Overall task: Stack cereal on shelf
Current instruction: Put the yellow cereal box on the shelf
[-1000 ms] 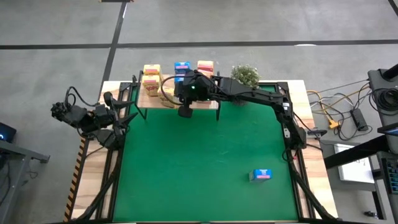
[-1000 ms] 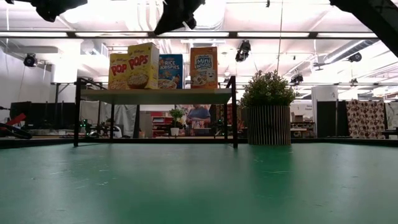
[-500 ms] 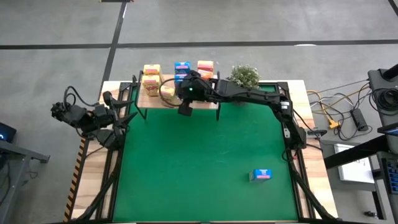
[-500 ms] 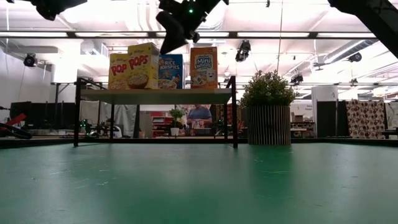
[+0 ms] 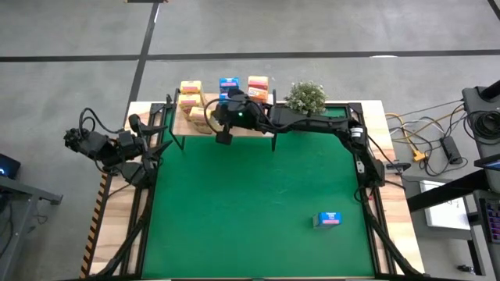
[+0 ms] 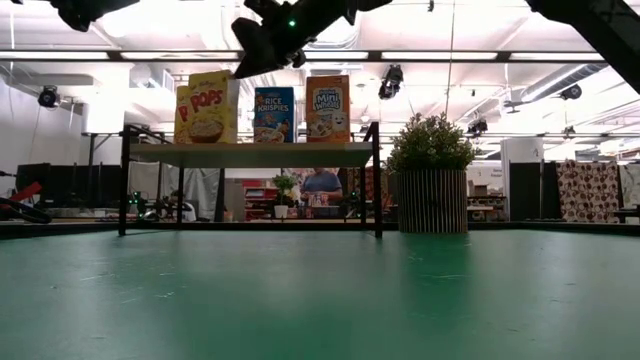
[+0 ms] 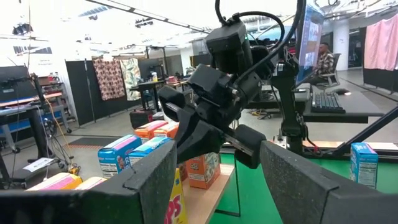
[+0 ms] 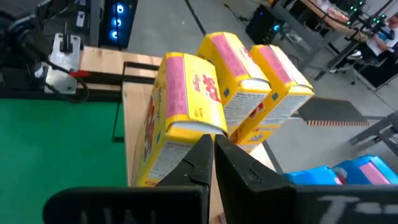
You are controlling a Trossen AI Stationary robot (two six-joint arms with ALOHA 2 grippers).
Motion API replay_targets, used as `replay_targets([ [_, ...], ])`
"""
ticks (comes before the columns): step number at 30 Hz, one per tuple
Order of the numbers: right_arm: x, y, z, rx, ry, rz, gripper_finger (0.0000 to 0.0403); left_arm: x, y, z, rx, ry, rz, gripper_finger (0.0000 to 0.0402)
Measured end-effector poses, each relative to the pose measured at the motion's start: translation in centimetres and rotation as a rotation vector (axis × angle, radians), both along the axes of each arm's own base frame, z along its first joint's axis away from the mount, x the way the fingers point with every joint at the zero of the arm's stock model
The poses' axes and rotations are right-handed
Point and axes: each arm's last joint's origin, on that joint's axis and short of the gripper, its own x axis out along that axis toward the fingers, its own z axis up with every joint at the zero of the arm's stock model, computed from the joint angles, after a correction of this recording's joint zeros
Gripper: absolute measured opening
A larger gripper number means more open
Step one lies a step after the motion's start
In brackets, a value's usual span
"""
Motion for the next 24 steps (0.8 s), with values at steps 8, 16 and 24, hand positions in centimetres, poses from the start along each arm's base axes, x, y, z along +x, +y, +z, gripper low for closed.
replay_targets([
  [8, -0.1, 0.1, -0.2, 0.041, 0.004, -0.014, 0.0009, 0.0, 0.0, 0.0, 0.000, 0.000, 0.000, 0.0216],
  [16, -1.3, 1.3, 0.8, 0.037, 0.079, -0.040, 0.0009, 0.1, -0.1, -0.2, -0.004, 0.004, -0.001, 0.0216],
  [24, -3.8, 3.7, 1.9, 0.063, 0.101, 0.074, 0.0008, 0.6, -0.3, -0.1, -0.013, 0.011, -0.003, 0.0216],
])
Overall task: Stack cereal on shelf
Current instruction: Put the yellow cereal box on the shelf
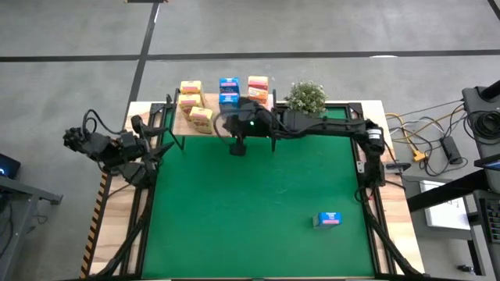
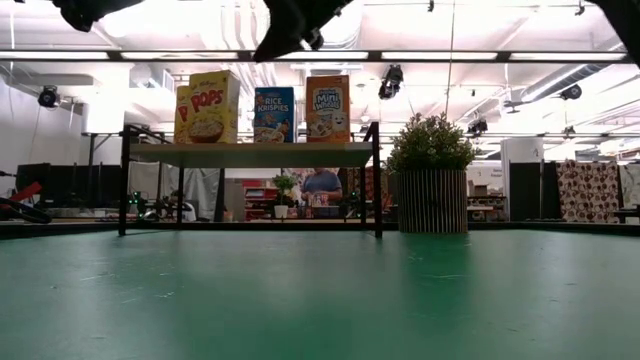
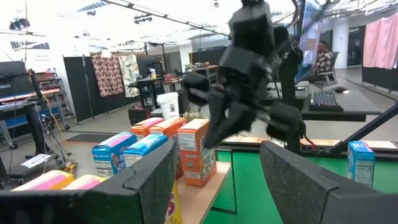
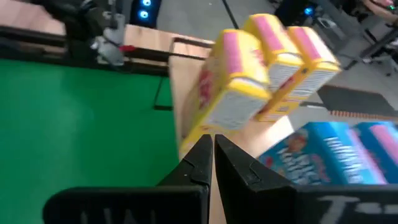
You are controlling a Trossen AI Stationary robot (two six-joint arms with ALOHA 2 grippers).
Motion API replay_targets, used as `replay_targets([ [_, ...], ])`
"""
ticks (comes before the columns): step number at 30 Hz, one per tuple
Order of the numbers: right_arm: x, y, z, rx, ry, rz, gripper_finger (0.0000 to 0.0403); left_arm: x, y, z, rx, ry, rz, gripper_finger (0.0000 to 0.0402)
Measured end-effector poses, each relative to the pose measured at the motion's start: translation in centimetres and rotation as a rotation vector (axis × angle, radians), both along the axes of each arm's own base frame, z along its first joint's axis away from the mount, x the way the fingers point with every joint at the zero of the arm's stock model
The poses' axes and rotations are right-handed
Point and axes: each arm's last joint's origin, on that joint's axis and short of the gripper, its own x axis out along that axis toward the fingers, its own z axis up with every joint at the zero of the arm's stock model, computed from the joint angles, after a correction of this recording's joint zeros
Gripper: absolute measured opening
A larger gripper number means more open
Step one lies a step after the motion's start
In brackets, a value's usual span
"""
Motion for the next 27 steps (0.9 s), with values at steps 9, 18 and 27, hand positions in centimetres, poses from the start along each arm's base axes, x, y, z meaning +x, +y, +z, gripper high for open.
replay_targets([
  [9, -2.7, 1.5, -2.9, -0.021, -0.152, 0.172, 0.0008, 2.2, -1.2, 0.1, -0.035, 0.020, -0.019, 0.0216],
  [18, -5.5, 1.6, -6.3, -0.037, -0.238, 0.204, 0.0008, 5.3, -2.8, 0.5, -0.033, 0.008, -0.014, 0.0216],
  [27, -8.4, 2.0, -8.1, -0.038, -0.298, 0.202, 0.0008, 6.4, -3.1, 3.3, -0.014, 0.037, 0.010, 0.0216],
])
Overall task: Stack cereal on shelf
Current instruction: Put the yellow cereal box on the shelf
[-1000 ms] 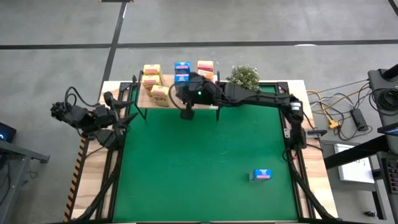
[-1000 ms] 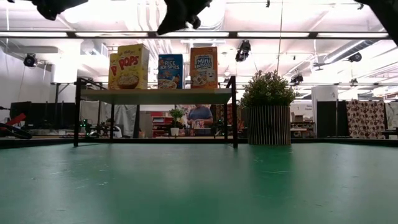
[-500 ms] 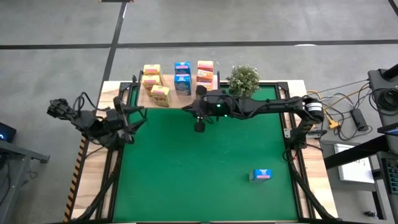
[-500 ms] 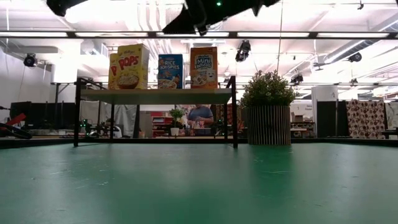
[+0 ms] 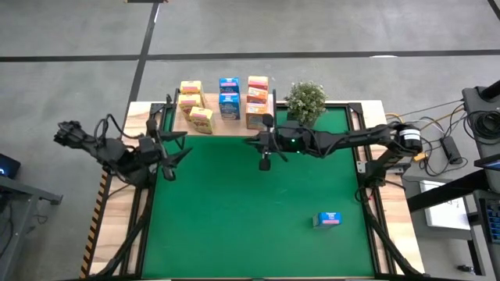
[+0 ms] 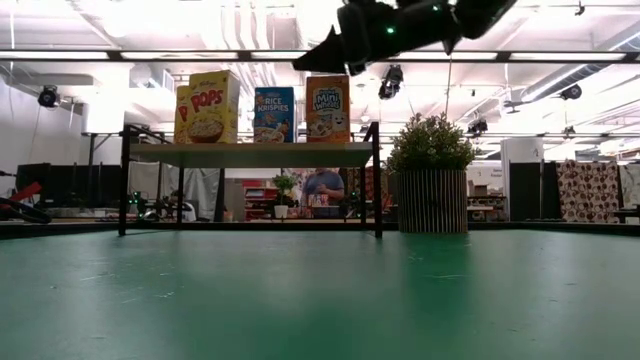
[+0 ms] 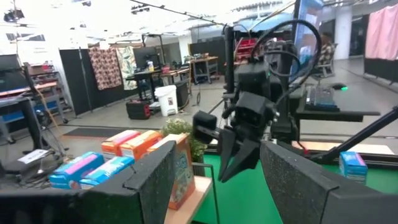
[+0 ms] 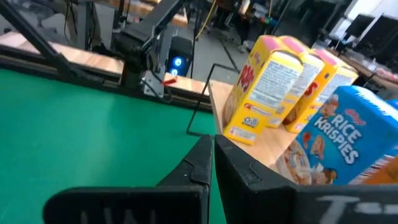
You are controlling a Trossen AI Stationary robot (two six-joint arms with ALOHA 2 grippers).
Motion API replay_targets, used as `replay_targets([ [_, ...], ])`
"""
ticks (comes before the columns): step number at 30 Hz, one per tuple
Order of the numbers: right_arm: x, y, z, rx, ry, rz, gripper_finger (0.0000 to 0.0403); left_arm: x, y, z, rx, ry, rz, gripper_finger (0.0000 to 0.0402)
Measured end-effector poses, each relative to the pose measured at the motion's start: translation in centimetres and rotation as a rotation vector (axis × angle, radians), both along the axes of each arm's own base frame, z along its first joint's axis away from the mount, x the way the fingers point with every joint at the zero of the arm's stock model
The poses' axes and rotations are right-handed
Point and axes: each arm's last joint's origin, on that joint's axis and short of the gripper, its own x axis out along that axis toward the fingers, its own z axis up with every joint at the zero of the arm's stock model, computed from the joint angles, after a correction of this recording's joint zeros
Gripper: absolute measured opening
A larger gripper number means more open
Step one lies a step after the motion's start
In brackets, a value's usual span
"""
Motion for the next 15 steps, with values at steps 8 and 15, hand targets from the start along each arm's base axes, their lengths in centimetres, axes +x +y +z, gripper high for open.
replay_targets([
  [8, -2.7, 0.4, 0.1, -0.001, -0.079, 0.071, 0.0008, 1.4, 0.5, 2.1, 0.054, 0.078, 0.075, 0.0216],
  [15, -4.4, 0.7, 0.5, -0.003, -0.101, 0.095, 0.0009, 3.3, 1.6, 4.0, 0.079, 0.217, 0.034, 0.0216],
])
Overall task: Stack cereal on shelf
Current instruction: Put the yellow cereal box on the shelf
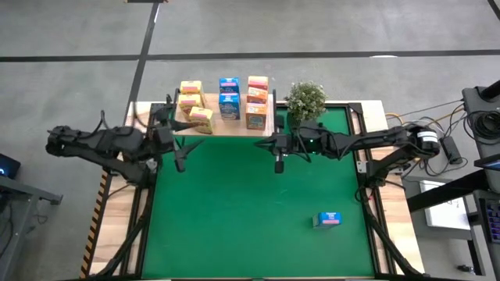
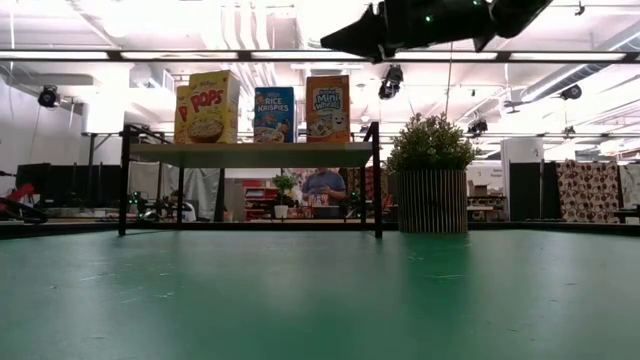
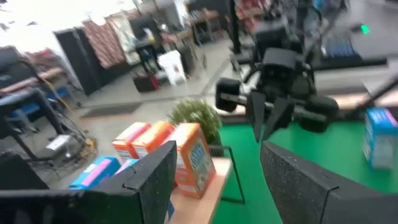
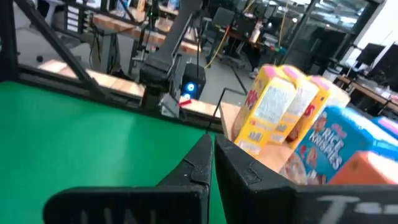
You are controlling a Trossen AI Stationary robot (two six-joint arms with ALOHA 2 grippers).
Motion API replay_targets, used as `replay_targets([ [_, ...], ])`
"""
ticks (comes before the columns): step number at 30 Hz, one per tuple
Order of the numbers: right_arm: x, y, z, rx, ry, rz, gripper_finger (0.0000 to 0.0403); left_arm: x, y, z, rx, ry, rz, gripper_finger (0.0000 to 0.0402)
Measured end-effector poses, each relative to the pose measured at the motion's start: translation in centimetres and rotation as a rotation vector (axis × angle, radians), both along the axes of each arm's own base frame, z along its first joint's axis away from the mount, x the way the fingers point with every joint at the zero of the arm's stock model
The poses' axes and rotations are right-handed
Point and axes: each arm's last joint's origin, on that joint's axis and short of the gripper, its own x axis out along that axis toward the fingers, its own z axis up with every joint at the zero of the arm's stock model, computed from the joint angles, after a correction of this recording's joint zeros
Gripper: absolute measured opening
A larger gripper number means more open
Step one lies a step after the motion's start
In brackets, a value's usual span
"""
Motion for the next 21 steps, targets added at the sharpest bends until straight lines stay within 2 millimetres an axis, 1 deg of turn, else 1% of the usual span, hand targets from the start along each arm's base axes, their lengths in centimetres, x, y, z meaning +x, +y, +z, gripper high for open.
replay_targets([
  [3, -0.5, 0.1, -0.4, 0.000, 0.013, 0.000, 0.0009, 1.0, 0.7, 0.7, -0.009, 0.102, -0.035, 0.0216],
  [6, -0.9, 0.1, -0.5, 0.001, 0.013, 0.000, 0.0009, 1.8, 1.5, 1.0, -0.011, 0.274, -0.065, 0.0216],
  [9, -1.1, 0.2, -0.1, -0.015, 0.002, 0.001, 0.0009, 2.4, 2.4, 1.1, -0.004, 0.467, -0.072, 0.0216],
  [13, -1.6, 0.2, 0.7, -0.024, -0.030, 0.001, 0.0009, 3.1, 3.5, 1.6, -0.005, 0.625, -0.105, 0.0216],
  [17, -1.7, 0.2, 0.6, -0.016, -0.012, 0.003, 0.0009, 4.0, 4.4, 2.5, 0.015, 0.685, -0.199, 0.0216],
  [21, -1.8, 0.3, 0.4, -0.017, 0.012, 0.004, 0.0009, 4.9, 5.8, 3.3, 0.033, 0.709, -0.211, 0.0216],
])
